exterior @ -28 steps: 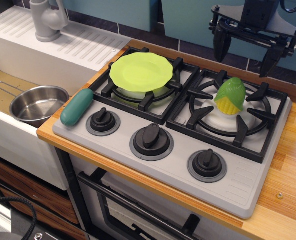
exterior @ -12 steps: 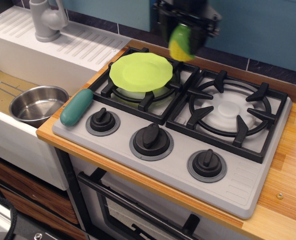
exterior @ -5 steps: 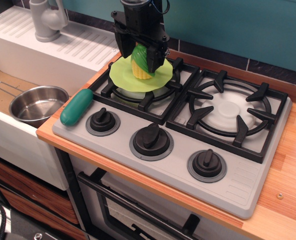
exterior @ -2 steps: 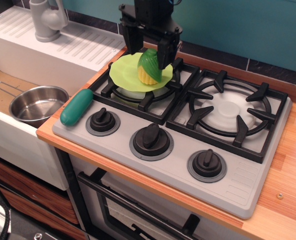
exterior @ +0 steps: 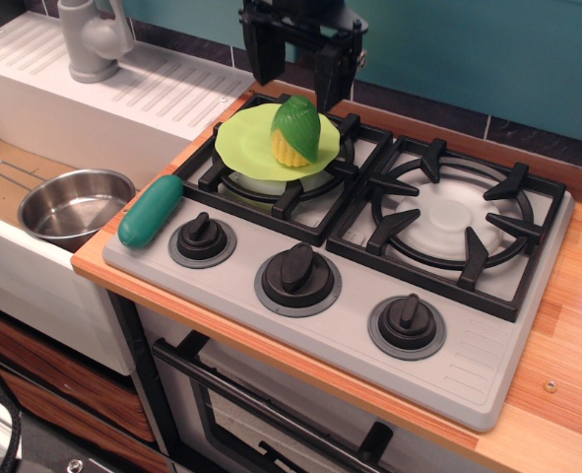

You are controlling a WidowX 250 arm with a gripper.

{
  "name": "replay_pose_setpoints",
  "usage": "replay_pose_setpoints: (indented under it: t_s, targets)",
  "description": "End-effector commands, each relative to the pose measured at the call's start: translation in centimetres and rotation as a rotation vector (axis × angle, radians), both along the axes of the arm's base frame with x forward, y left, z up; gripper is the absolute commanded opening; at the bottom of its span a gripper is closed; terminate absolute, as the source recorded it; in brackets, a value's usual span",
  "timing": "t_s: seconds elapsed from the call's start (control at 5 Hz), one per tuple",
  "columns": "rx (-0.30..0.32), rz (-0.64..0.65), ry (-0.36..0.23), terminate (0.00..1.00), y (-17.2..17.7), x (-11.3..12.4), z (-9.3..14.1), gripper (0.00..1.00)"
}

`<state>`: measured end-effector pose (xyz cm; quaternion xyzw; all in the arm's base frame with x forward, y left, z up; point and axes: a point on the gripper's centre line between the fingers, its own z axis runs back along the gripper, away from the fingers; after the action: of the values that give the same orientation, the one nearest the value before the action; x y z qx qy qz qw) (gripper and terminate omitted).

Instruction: Put corncob on plate and cucumber in pot or pan in sink

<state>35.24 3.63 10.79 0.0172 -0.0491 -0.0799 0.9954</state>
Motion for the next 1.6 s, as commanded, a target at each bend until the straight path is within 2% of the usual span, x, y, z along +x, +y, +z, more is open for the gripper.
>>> replay_pose_setpoints:
  t_s: [0.0,0.8,1.0,1.2,1.4]
  targets:
    - [0.022,-0.035,-0.064,0.00,-0.3,0.9,5.1,1.00]
    - [0.022,-0.035,-0.064,0.00,-0.3,0.9,5.1,1.00]
    - [0.054,-0.061,-0.070,0.00,1.6,-1.2,5.3,1.00]
    - [0.125,-0.077,-0.053,0.00,2.6,-2.3,5.6,1.00]
    - [0.126,-0.091,-0.088,0.00,3.9,-3.3,4.9,1.00]
